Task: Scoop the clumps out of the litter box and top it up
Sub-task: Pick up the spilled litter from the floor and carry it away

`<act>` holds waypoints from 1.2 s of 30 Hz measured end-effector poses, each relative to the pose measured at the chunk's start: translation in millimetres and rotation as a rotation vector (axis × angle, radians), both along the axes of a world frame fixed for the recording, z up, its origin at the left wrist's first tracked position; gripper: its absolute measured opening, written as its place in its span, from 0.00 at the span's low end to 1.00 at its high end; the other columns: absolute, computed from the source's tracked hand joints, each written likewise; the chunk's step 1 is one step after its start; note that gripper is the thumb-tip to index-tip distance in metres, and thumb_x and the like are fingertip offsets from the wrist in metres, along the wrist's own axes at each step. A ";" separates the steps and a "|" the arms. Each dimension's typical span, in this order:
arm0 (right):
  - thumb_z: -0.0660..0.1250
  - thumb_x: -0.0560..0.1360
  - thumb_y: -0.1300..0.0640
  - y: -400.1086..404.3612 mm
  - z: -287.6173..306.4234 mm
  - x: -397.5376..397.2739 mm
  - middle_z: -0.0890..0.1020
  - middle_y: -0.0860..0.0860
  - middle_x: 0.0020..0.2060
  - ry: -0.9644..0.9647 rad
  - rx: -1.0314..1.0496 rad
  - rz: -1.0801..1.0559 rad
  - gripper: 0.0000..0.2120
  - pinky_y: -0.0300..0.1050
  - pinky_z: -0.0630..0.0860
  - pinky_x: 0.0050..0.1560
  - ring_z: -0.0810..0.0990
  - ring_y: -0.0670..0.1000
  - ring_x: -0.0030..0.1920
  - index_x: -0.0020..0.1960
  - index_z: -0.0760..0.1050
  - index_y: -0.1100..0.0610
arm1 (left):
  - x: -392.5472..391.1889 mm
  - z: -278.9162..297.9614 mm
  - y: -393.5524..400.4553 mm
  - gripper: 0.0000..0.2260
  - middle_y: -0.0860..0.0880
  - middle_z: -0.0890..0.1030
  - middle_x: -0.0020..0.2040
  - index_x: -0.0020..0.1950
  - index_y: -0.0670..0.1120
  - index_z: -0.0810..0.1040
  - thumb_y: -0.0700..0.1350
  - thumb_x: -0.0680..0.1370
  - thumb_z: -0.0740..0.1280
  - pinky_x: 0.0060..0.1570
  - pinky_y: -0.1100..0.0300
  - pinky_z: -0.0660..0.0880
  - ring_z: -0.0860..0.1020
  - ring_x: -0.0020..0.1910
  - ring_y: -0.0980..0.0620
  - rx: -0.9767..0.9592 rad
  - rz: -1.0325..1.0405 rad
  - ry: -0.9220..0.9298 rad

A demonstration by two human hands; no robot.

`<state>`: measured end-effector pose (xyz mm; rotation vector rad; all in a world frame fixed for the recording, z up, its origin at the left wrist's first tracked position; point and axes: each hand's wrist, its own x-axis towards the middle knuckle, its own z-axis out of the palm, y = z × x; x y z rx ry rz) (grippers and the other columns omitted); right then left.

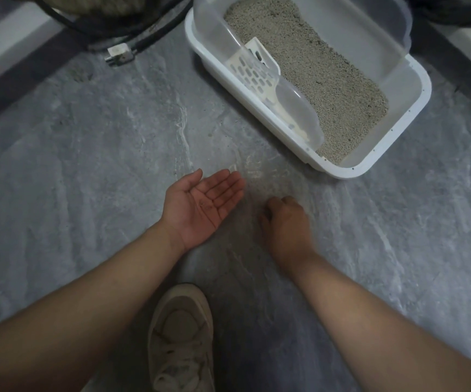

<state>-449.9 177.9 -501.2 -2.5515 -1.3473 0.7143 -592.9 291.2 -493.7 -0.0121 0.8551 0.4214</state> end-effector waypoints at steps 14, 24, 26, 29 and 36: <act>0.65 0.76 0.59 2.8 6.3 0.2 0.75 0.59 0.44 -0.009 -0.008 0.108 0.04 0.50 0.74 0.40 0.78 0.62 0.42 0.45 0.76 0.60 | -1.2 -1.1 0.3 0.21 0.36 0.83 0.60 0.52 0.35 0.85 0.50 0.82 0.59 0.57 0.46 0.81 0.82 0.61 0.38 -0.003 -0.017 -0.007; 0.58 0.79 0.66 4.4 14.2 2.6 0.77 0.62 0.54 -0.027 -0.148 0.222 0.10 0.50 0.73 0.51 0.79 0.63 0.54 0.57 0.75 0.63 | -0.5 -0.7 -0.8 0.21 0.36 0.83 0.60 0.52 0.35 0.84 0.50 0.82 0.58 0.59 0.45 0.80 0.81 0.61 0.38 0.002 -0.018 -0.013; 0.59 0.79 0.66 3.4 13.4 2.3 0.77 0.62 0.52 -0.013 -0.122 0.192 0.08 0.50 0.72 0.48 0.79 0.63 0.52 0.55 0.74 0.63 | 0.0 -1.3 -0.9 0.21 0.36 0.83 0.59 0.53 0.35 0.84 0.50 0.82 0.59 0.59 0.45 0.80 0.81 0.61 0.38 0.000 -0.020 -0.019; 0.62 0.77 0.65 -0.1 12.5 1.8 0.76 0.62 0.49 -0.010 -0.088 0.185 0.05 0.49 0.70 0.43 0.78 0.63 0.48 0.51 0.75 0.63 | -0.3 -1.4 -1.2 0.21 0.36 0.83 0.60 0.53 0.34 0.84 0.50 0.82 0.59 0.59 0.45 0.80 0.81 0.61 0.38 0.004 -0.020 -0.021; 0.59 0.78 0.66 -0.9 17.4 4.1 0.77 0.61 0.51 -0.057 -0.152 0.273 0.11 0.49 0.74 0.47 0.79 0.62 0.51 0.54 0.79 0.62 | -0.2 -0.1 -2.4 0.21 0.36 0.82 0.60 0.54 0.35 0.84 0.50 0.82 0.59 0.60 0.45 0.80 0.81 0.62 0.38 0.005 -0.031 -0.016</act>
